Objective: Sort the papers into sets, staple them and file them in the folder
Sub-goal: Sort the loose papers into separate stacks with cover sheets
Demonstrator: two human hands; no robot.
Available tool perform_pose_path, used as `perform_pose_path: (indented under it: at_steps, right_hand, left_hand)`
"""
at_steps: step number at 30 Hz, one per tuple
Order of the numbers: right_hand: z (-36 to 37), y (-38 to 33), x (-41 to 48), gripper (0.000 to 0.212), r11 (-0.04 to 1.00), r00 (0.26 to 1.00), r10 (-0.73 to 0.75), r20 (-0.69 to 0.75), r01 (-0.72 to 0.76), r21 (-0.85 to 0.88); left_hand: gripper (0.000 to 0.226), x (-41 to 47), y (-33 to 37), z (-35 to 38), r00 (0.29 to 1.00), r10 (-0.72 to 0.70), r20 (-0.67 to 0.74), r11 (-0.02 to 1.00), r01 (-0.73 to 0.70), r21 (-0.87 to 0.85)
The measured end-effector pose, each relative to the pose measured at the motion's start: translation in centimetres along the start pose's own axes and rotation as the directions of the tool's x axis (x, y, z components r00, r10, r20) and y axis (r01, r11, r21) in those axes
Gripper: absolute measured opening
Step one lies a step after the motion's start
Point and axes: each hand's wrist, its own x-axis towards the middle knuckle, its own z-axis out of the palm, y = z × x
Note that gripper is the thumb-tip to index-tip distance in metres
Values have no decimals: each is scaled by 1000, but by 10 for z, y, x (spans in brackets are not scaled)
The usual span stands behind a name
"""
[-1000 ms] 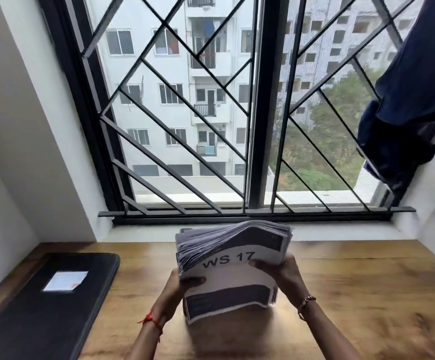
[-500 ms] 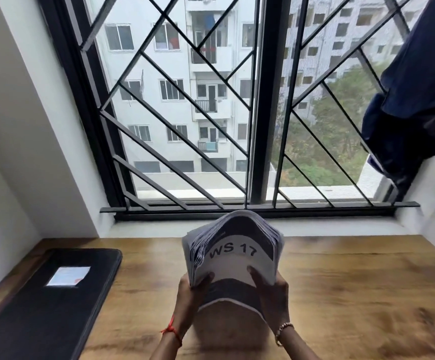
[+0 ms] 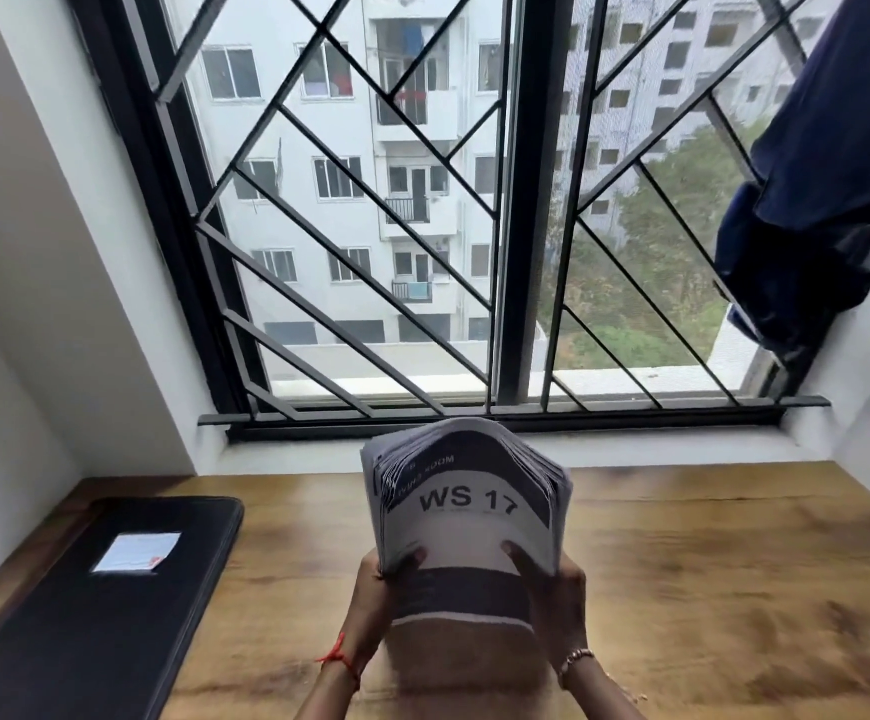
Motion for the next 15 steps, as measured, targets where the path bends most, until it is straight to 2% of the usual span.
perform_pose_path:
  at_steps: [4, 10, 15]
  right_hand:
    - [0, 1, -5, 30, 1000, 1000, 2, -3, -2, 3]
    - [-8, -5, 3, 10, 988, 986, 112, 122, -124, 95]
    - [-6, -13, 12, 11, 992, 980, 121, 158, -125, 19]
  left_hand:
    - [21, -5, -2, 1, 1000, -3, -8, 1000, 3, -18]
    - [16, -3, 1, -3, 998, -47, 39, 999, 47, 5]
    - [13, 3, 11, -10, 998, 27, 59, 992, -35, 123]
